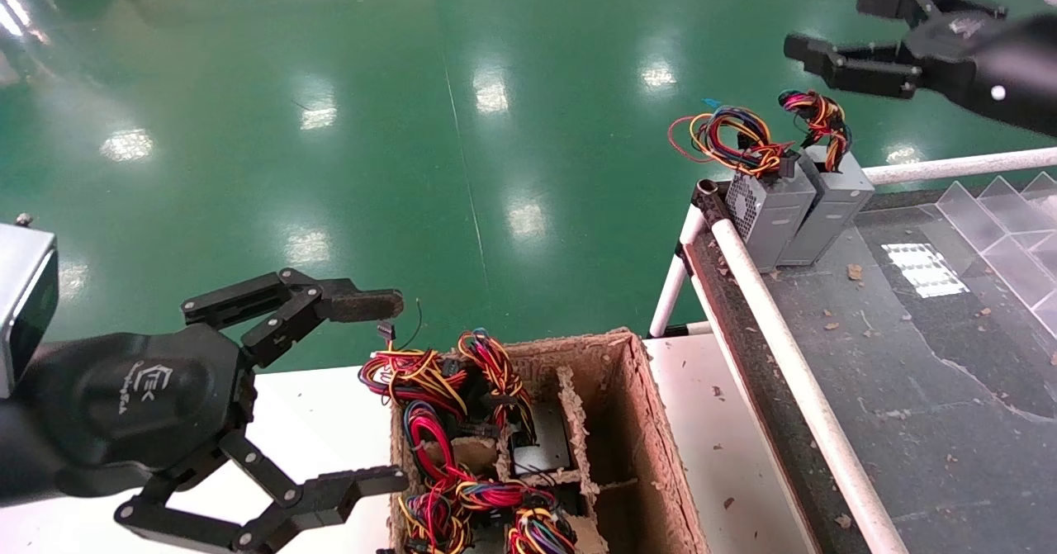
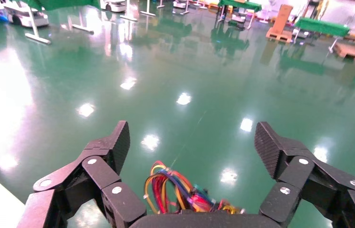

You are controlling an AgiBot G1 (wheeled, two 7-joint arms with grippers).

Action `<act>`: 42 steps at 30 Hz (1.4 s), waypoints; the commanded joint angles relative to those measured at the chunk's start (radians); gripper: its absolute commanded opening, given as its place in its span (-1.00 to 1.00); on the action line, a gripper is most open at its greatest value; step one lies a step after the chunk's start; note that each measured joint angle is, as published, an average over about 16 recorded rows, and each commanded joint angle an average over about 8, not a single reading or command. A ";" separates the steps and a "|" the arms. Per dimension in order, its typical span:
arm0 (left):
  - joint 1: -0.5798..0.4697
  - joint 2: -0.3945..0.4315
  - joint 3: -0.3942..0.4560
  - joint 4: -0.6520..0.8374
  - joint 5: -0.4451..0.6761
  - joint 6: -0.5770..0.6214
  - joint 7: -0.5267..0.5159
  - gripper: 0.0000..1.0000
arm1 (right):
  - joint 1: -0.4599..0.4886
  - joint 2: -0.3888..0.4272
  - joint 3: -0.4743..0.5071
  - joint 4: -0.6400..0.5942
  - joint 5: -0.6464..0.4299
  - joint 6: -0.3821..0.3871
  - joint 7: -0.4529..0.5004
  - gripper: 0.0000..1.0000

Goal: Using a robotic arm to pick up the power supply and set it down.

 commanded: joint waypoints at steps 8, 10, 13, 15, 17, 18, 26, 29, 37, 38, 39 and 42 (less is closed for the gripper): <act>0.000 0.000 0.000 0.000 0.000 0.000 0.000 1.00 | -0.104 0.043 0.007 0.149 0.091 -0.049 0.051 1.00; 0.000 0.000 0.000 0.000 0.000 0.000 0.000 1.00 | -0.130 0.053 0.008 0.188 0.111 -0.059 0.063 1.00; 0.000 0.000 0.000 0.000 0.000 0.000 0.000 1.00 | -0.169 0.068 0.009 0.246 0.142 -0.074 0.082 1.00; 0.000 0.000 0.000 0.000 0.000 0.000 0.000 1.00 | -0.195 0.079 0.009 0.285 0.163 -0.084 0.095 1.00; 0.000 0.000 0.000 0.000 0.000 0.000 0.000 1.00 | -0.221 0.089 0.010 0.323 0.184 -0.095 0.107 1.00; 0.000 0.000 0.000 0.000 0.000 0.000 0.000 1.00 | -0.234 0.094 0.010 0.343 0.194 -0.100 0.114 1.00; 0.000 0.000 0.000 0.000 0.000 0.000 0.000 1.00 | -0.338 0.135 0.012 0.497 0.277 -0.141 0.164 1.00; 0.000 0.000 0.000 0.000 0.000 0.000 0.000 1.00 | -0.377 0.150 0.013 0.555 0.308 -0.156 0.183 1.00; 0.000 0.000 0.000 0.000 0.000 0.000 0.000 1.00 | -0.482 0.191 0.015 0.710 0.391 -0.197 0.233 1.00; 0.000 0.000 0.000 0.000 0.000 0.000 0.000 1.00 | -0.495 0.196 0.016 0.730 0.401 -0.202 0.240 1.00; 0.000 0.000 0.000 0.000 0.000 0.000 0.000 1.00 | -0.508 0.201 0.016 0.749 0.412 -0.207 0.246 1.00; 0.000 0.000 0.000 0.000 0.000 0.000 0.000 1.00 | -0.547 0.217 0.017 0.807 0.443 -0.222 0.265 1.00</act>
